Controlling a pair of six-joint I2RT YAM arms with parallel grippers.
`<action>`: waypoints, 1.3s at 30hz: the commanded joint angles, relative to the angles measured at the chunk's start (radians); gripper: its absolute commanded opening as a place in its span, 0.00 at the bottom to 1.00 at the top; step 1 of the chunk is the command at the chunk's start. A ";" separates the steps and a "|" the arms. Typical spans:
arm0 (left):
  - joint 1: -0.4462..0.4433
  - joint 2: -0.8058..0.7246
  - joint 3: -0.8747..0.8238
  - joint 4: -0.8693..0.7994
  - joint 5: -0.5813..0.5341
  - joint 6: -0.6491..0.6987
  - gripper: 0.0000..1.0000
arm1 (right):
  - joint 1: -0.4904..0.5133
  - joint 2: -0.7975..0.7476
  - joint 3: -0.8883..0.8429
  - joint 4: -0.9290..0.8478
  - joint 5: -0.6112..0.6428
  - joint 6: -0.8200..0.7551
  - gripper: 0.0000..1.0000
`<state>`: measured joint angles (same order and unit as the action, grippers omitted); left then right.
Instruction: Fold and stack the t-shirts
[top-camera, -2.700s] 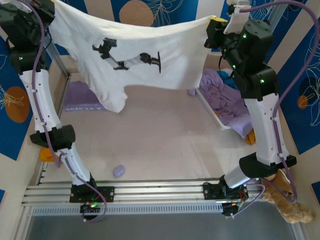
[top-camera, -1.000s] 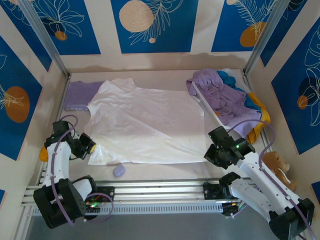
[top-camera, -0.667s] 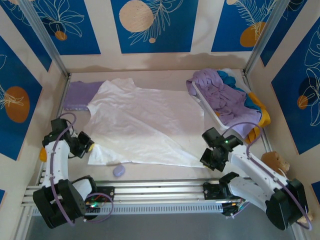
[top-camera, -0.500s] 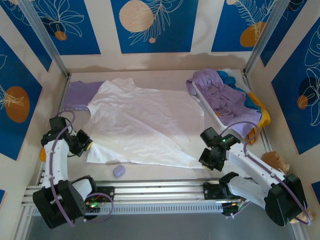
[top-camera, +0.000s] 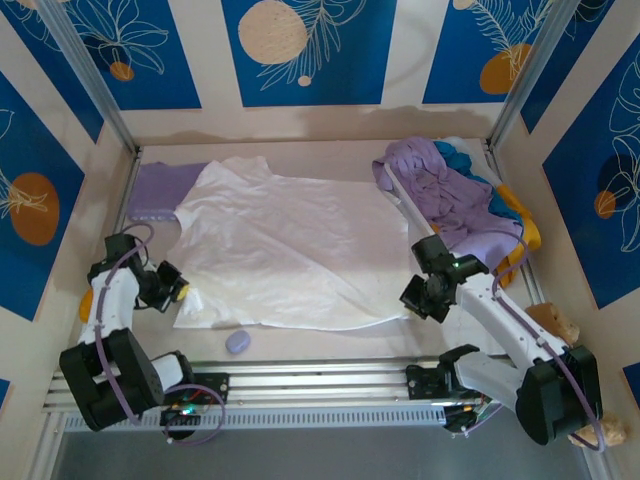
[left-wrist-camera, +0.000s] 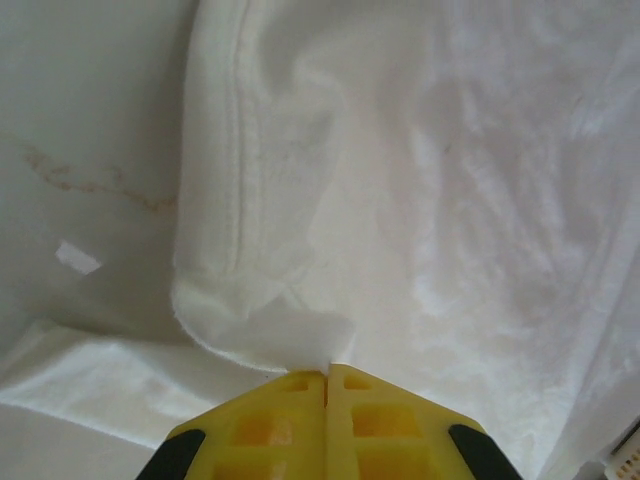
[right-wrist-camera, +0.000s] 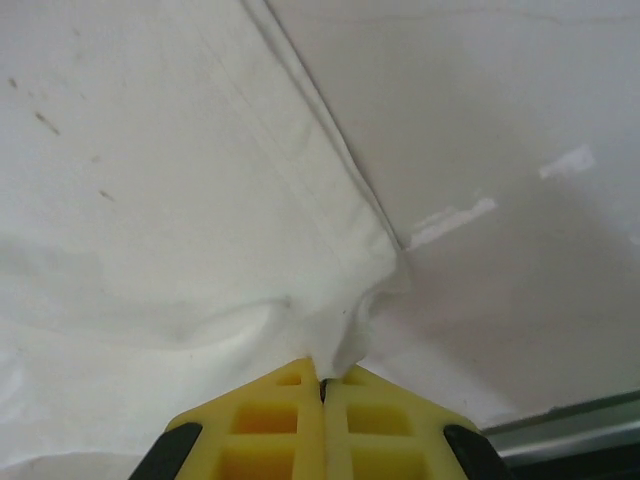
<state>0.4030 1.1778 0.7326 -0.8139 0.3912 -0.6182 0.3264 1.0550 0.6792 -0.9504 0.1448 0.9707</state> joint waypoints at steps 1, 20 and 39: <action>0.036 0.046 0.087 0.025 0.021 0.021 0.00 | -0.034 0.039 0.032 0.037 -0.046 -0.053 0.00; 0.045 0.329 0.317 0.053 0.119 0.042 0.00 | -0.102 0.194 0.126 0.142 0.070 -0.135 0.00; 0.033 0.478 0.385 0.092 0.147 0.038 0.00 | -0.098 0.242 0.161 0.199 0.117 -0.137 0.00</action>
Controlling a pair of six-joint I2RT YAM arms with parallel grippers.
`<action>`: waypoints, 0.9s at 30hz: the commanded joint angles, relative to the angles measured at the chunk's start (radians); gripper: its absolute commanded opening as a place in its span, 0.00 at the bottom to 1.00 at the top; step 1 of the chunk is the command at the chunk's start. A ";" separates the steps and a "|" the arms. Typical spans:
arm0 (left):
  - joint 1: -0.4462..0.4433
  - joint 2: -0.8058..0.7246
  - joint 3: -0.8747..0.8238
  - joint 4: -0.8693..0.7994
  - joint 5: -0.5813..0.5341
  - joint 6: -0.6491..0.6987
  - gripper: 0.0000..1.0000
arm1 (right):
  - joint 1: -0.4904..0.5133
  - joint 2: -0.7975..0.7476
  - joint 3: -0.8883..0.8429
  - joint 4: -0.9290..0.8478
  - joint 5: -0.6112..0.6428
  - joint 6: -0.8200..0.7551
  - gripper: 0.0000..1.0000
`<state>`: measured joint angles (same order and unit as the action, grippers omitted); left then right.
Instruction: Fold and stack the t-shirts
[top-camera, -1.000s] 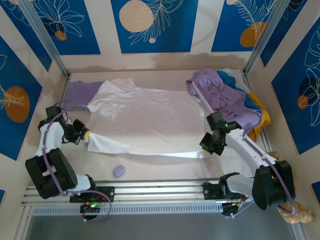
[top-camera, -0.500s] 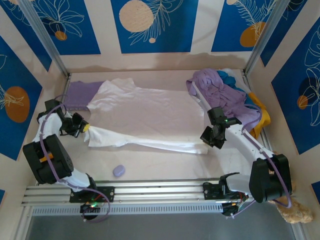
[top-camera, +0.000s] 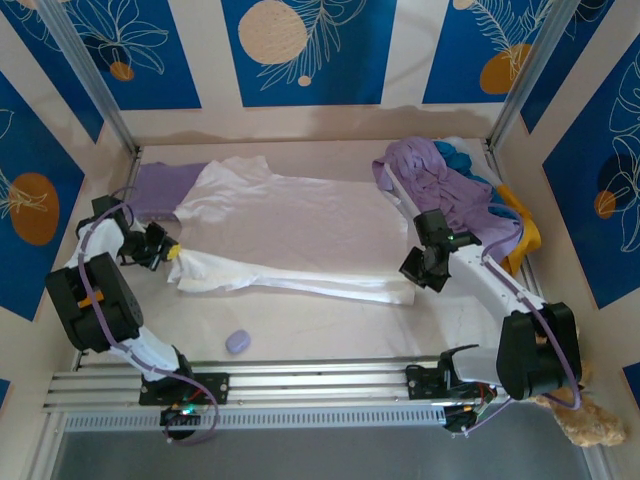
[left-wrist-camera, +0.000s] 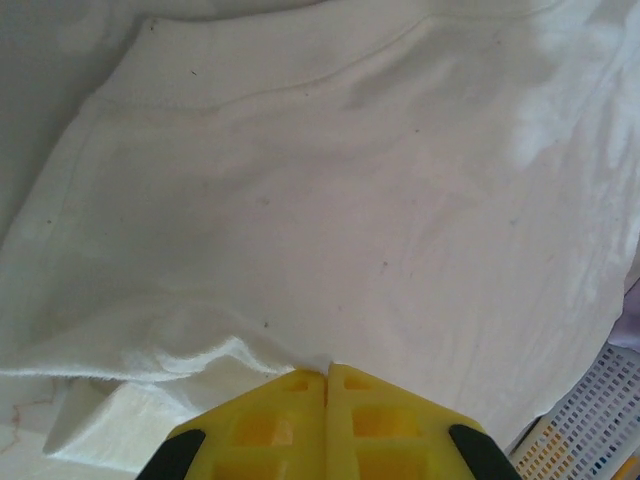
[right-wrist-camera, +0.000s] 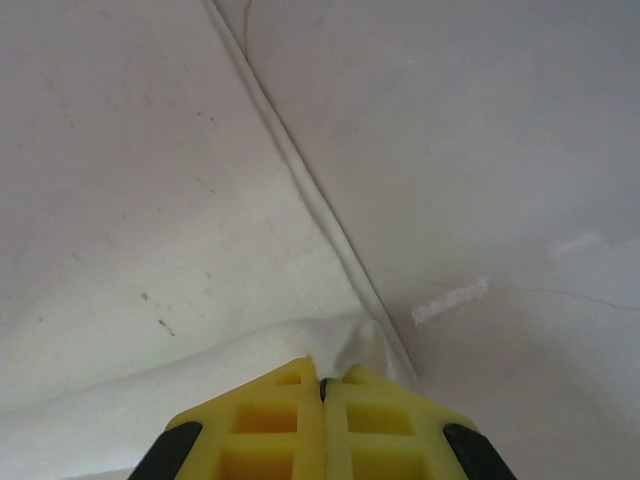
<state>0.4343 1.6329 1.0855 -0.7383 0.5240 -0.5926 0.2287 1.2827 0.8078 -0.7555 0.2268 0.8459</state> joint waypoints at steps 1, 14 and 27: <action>0.001 0.031 0.037 0.023 0.010 0.013 0.00 | -0.002 0.022 0.037 0.004 0.039 -0.014 0.00; -0.035 0.085 0.150 0.027 0.019 -0.003 0.50 | 0.055 0.002 0.109 -0.062 0.064 -0.020 0.43; -0.037 -0.087 -0.026 -0.015 -0.059 0.050 0.53 | 0.465 -0.074 0.164 -0.012 0.018 0.203 0.46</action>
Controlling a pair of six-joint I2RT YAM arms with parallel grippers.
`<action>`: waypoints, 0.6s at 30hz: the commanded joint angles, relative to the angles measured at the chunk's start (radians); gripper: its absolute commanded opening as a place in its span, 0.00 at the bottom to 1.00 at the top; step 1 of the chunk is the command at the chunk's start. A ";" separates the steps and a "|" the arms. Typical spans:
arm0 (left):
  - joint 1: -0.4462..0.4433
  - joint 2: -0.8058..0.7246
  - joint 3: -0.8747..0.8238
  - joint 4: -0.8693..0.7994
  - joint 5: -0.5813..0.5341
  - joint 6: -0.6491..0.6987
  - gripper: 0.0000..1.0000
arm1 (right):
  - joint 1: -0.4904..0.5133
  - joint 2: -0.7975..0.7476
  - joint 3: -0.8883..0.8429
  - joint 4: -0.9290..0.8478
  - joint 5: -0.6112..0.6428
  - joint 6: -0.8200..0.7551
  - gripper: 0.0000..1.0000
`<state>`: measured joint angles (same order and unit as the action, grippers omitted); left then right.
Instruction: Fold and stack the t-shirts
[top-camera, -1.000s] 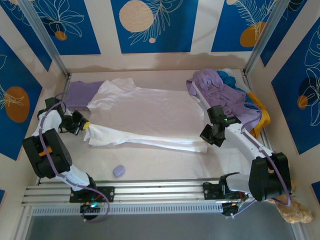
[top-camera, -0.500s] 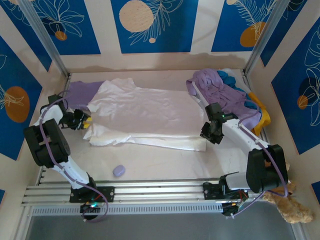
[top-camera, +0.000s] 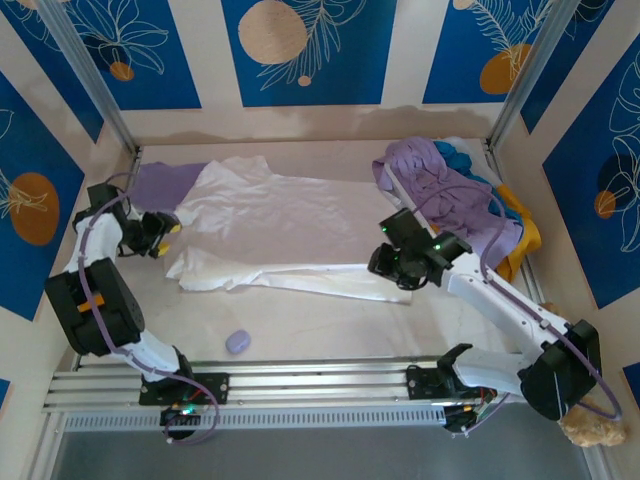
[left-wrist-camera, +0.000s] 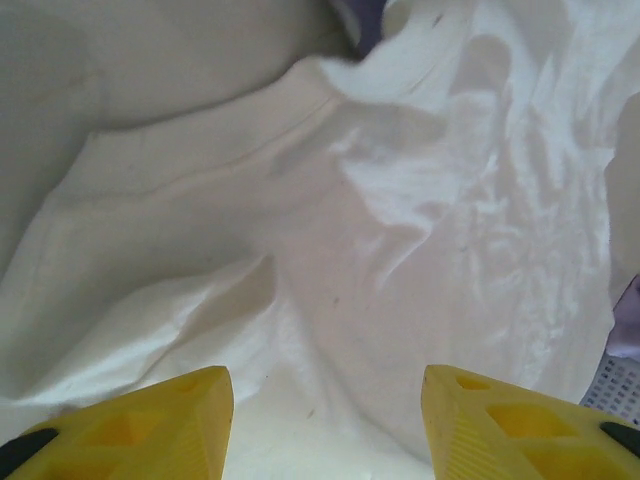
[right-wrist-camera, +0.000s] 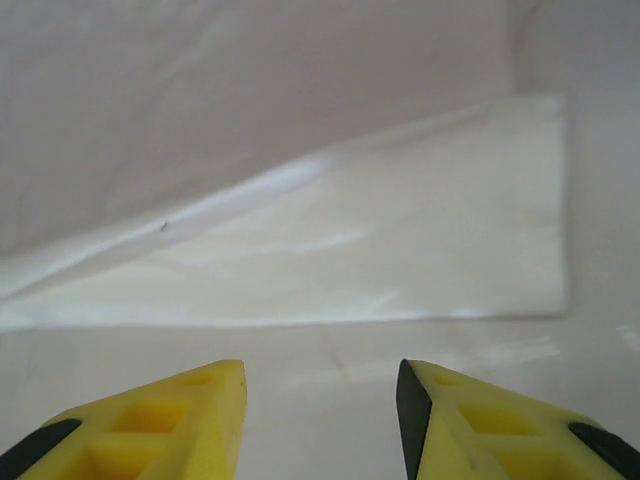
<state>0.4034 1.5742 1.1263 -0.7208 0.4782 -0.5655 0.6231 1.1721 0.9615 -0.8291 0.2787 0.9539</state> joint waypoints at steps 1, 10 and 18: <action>-0.006 -0.040 -0.096 -0.025 -0.015 0.020 0.53 | 0.108 0.068 0.017 0.099 -0.040 0.105 0.46; -0.003 -0.052 -0.232 0.008 -0.079 0.020 0.54 | 0.257 0.419 0.188 0.317 -0.141 0.140 0.46; -0.003 -0.078 -0.259 -0.013 -0.136 0.033 0.51 | 0.265 0.583 0.296 0.363 -0.233 0.120 0.45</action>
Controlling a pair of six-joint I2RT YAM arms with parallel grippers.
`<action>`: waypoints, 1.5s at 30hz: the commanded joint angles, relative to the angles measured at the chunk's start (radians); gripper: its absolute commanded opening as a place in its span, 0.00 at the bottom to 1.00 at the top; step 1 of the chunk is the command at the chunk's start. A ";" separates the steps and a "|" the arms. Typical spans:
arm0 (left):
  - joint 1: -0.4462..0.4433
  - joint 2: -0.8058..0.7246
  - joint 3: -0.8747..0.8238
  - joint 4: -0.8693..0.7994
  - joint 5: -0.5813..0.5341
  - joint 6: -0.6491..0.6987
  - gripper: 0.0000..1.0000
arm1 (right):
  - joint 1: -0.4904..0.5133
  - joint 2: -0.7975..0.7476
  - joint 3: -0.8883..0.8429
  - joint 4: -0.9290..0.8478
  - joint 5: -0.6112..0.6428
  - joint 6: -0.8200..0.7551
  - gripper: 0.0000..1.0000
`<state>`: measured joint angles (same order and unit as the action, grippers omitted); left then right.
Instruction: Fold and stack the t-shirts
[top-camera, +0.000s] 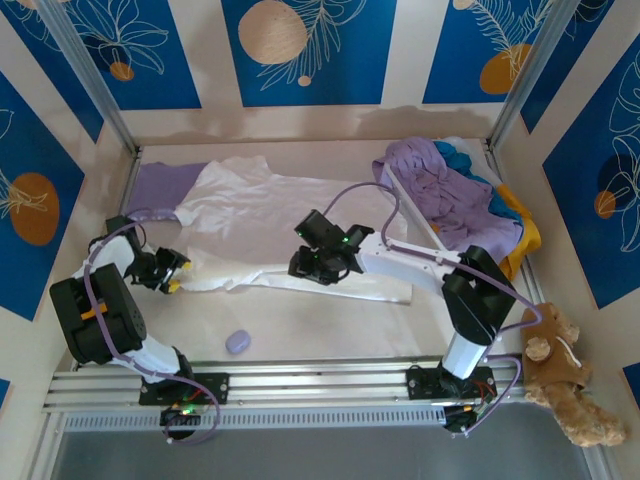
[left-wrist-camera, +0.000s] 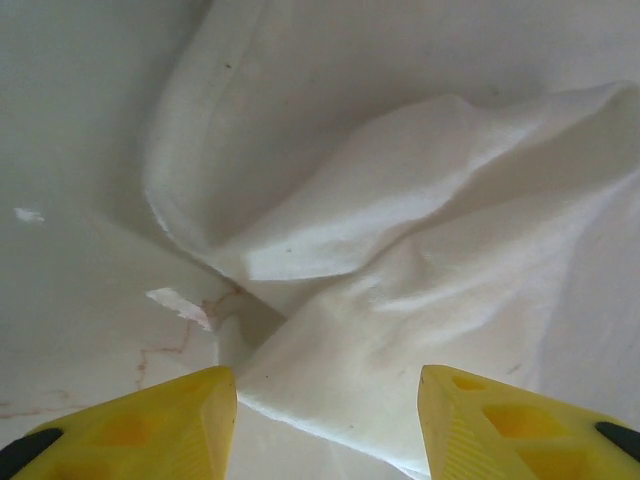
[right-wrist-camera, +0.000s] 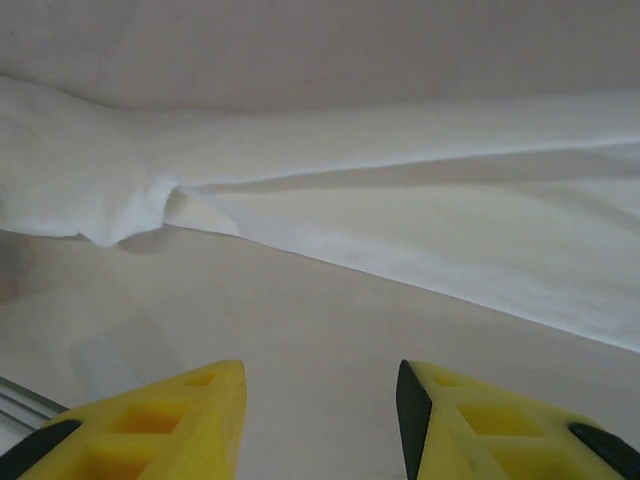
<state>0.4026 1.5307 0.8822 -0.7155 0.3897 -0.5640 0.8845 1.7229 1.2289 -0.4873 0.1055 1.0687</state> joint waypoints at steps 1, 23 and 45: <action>-0.002 -0.038 -0.017 -0.024 -0.056 0.037 0.51 | 0.004 0.045 0.034 0.036 -0.075 0.007 0.45; -0.004 0.004 0.094 -0.071 0.046 0.080 0.00 | -0.008 0.047 0.062 0.012 -0.121 0.011 0.44; -0.145 0.361 0.492 0.143 0.257 -0.172 0.00 | -0.004 0.153 0.116 0.165 -0.177 0.002 0.46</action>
<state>0.2661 1.8576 1.3262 -0.6197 0.6178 -0.6838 0.8818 1.8584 1.3136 -0.3714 -0.0376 1.0836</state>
